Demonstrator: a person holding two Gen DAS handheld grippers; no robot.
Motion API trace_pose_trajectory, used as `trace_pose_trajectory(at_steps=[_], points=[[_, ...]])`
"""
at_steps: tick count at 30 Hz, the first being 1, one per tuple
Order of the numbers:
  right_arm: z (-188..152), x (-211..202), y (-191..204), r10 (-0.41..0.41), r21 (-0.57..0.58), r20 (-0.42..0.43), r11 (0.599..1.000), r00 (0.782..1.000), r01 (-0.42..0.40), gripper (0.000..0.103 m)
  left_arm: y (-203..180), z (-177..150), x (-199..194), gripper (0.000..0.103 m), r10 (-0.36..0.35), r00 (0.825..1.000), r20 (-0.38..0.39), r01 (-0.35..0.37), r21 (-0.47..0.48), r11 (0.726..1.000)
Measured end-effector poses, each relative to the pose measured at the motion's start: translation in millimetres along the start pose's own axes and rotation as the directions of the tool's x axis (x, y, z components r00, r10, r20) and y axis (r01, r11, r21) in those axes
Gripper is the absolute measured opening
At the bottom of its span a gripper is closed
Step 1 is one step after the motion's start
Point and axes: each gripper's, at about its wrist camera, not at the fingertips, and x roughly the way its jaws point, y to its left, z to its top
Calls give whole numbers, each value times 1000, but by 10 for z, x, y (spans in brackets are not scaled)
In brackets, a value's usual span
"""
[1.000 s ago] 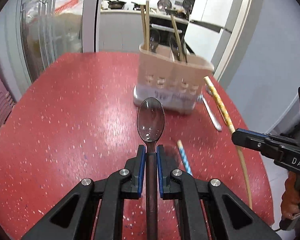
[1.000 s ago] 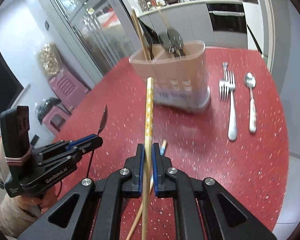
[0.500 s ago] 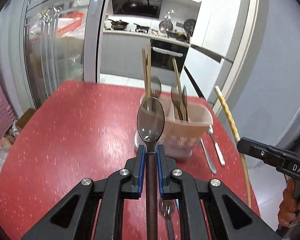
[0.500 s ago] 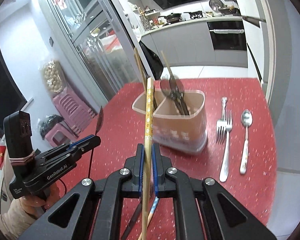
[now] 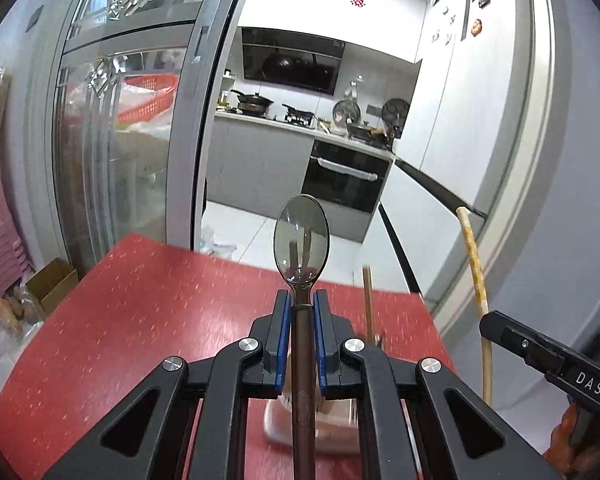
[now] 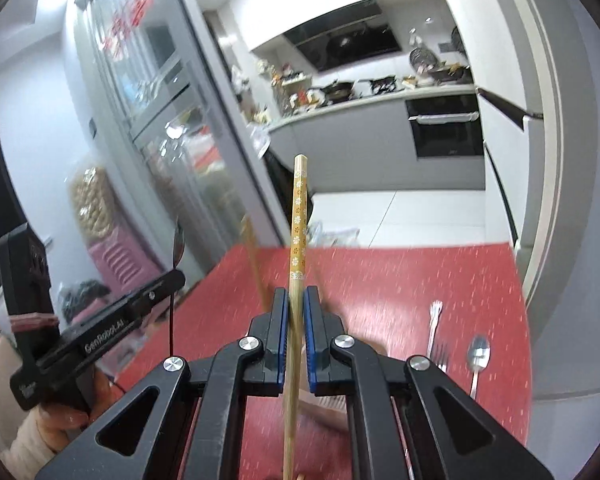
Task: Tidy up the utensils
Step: 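Lift the chopstick and spoon and carry them over the holder, then lower the chopstick and spoon into the holder and open both tools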
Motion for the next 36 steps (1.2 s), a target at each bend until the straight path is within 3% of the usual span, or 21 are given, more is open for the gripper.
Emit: trace_pose_trajectory(at_steps=[8,15,21,27,36], points=[[204,393,-89,-121,-29,123,992,985,125,8,-153,85,436,36,10,998,58,-11,8,1000],[148,652,-127,-156,-82,193,981,969,174,8,-118,-45,675,36,18,994,105,-17,-9,1000],[-23,825,-92,-176,-159,199,965,964,209,8,-76,-192,793,36,33,993,111,-32,-8,999],[-213,830,-95,-177,-197,176,957,968,211,8,-110,-336,806,36,51,995,91,-55,50,997],[-463,817,-97,-167,-224,102,957,981,186,8,-166,-519,777,36,97,995,34,-100,106,989]])
